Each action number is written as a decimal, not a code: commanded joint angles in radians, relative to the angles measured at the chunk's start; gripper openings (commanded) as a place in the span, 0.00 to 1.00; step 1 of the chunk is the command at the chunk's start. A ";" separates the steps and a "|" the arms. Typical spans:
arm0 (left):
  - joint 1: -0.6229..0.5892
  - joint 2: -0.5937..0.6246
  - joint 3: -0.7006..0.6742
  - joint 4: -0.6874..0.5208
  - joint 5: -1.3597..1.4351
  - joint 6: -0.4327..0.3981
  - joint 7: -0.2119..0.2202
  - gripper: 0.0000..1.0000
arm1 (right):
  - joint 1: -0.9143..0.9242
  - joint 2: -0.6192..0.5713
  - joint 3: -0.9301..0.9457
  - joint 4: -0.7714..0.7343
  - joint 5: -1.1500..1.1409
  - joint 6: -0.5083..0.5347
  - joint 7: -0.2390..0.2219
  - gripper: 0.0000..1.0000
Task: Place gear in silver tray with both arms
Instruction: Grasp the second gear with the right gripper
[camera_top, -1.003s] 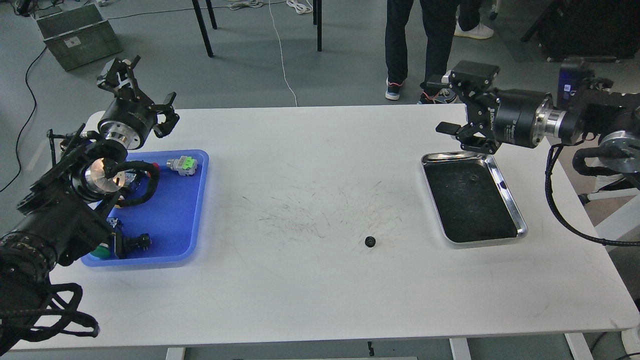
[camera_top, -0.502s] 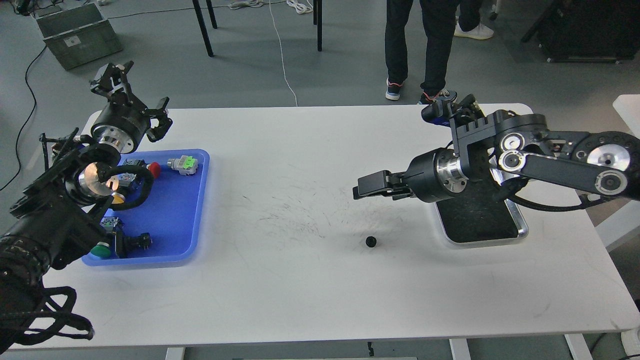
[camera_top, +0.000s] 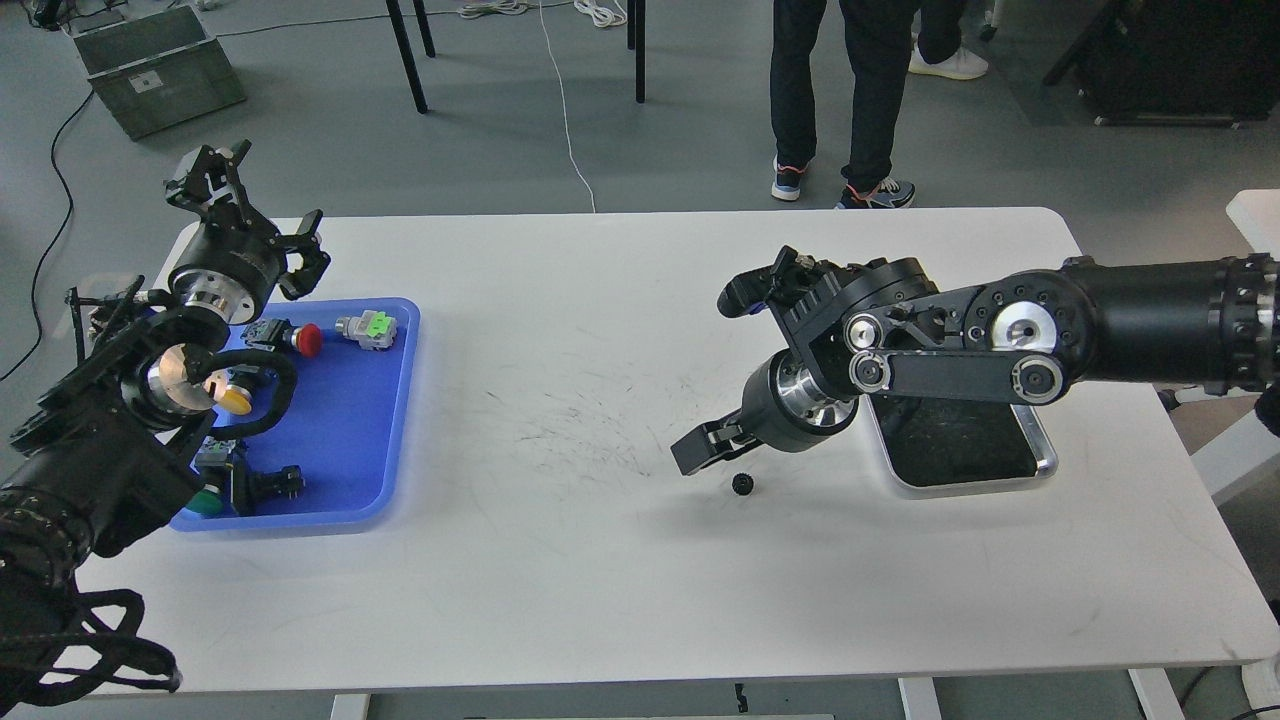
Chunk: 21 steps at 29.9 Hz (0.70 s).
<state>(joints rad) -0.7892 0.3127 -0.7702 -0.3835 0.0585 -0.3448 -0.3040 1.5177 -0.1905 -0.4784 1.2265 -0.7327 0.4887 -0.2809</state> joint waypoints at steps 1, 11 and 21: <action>0.007 0.000 0.000 0.000 0.000 0.000 -0.001 0.98 | -0.013 0.057 -0.051 -0.053 -0.004 0.000 0.000 0.98; 0.008 0.003 0.000 0.000 0.000 0.000 -0.014 0.98 | -0.033 0.155 -0.097 -0.116 -0.007 0.000 0.000 0.97; 0.008 0.009 0.000 -0.002 -0.002 0.000 -0.014 0.98 | -0.065 0.169 -0.124 -0.160 -0.042 0.000 0.008 0.89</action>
<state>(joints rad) -0.7810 0.3190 -0.7701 -0.3850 0.0568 -0.3461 -0.3174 1.4579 -0.0215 -0.6005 1.0725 -0.7578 0.4887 -0.2755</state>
